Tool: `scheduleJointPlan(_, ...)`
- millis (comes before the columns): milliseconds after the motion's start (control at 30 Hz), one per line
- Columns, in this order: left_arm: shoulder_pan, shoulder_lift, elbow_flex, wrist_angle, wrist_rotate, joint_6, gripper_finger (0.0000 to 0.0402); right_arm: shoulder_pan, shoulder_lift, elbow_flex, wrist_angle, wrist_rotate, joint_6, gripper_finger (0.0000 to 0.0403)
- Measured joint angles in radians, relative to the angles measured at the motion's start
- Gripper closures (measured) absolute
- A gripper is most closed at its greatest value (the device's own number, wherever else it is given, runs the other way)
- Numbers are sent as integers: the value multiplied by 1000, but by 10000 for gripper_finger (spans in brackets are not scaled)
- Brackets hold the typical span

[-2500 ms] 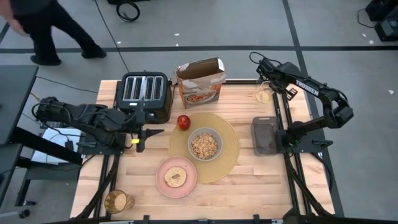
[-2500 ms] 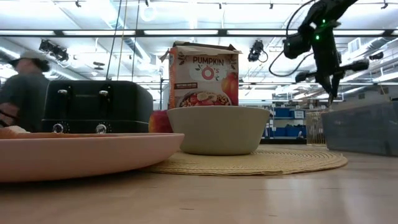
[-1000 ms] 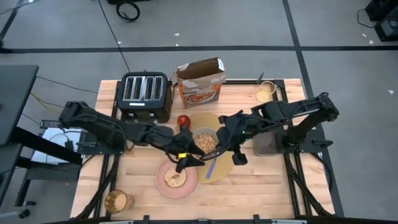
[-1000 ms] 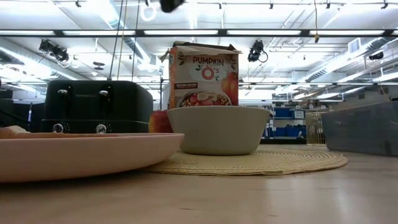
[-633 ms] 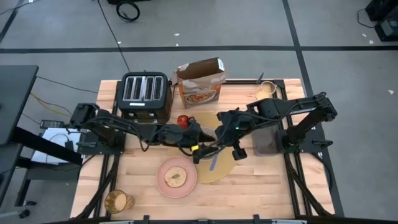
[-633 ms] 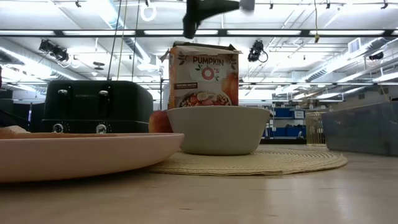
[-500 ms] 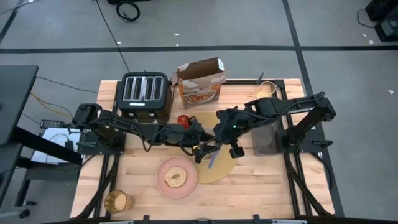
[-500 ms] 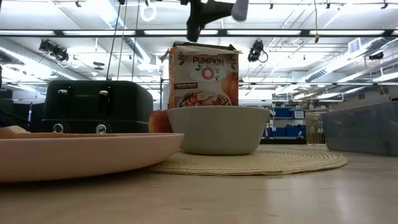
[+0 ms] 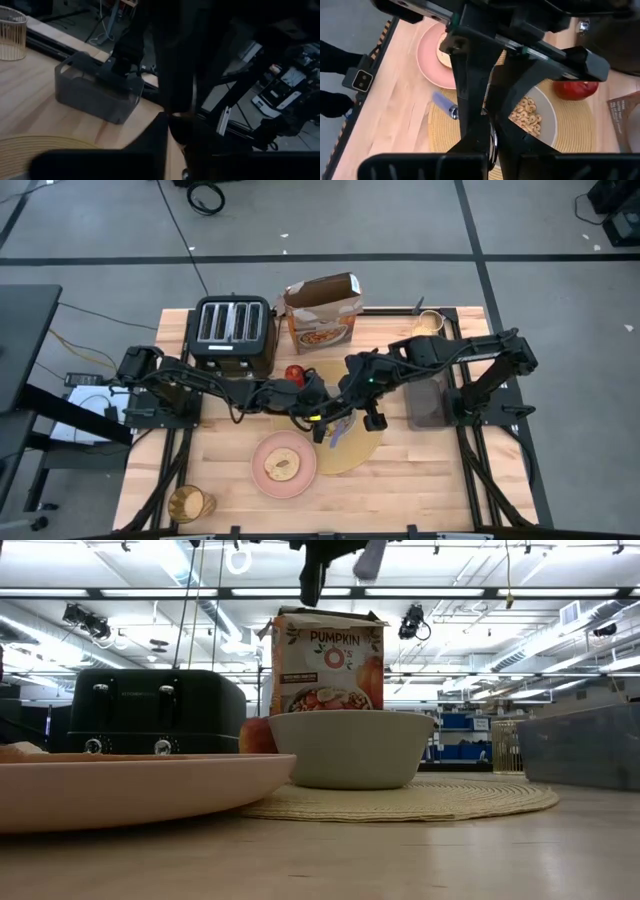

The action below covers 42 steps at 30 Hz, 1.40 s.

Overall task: Arrange a breakfast setting
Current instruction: Put the purple spoon on the brown table mat to the right of the gray bowl

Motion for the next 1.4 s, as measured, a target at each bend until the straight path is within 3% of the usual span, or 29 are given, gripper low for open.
scheduleJointPlan(67,6,0,0,-2,-11,-7,381,0,0,0,-2,8,8,372)
scheduleJointPlan(200,12,0,0,4,-2,-6,381,6,-2,0,-2,32,-7,348)
scheduleJointPlan(400,12,-31,0,-20,-75,1,382,9,-35,23,-48,64,83,266)
scheduleJointPlan(533,15,-62,0,-43,-199,12,382,39,-84,43,-133,227,261,212)
scheduleJointPlan(633,14,-81,1,-34,-353,3,383,73,-122,17,-178,362,468,183)
scheduleJointPlan(733,0,-88,0,-5,-519,-12,383,115,-131,-36,-176,514,697,167)
scheduleJointPlan(833,-22,-89,0,50,-674,-22,383,157,-118,-120,-90,624,793,162)
scheduleJointPlan(967,-45,-89,0,118,-801,22,383,176,-117,-272,236,733,740,165)
scheduleJointPlan(1100,-53,-89,0,227,-825,90,383,162,-117,-367,496,839,588,169)
scheduleJointPlan(1400,-46,-89,0,416,-840,262,383,87,-117,-412,713,879,365,202)
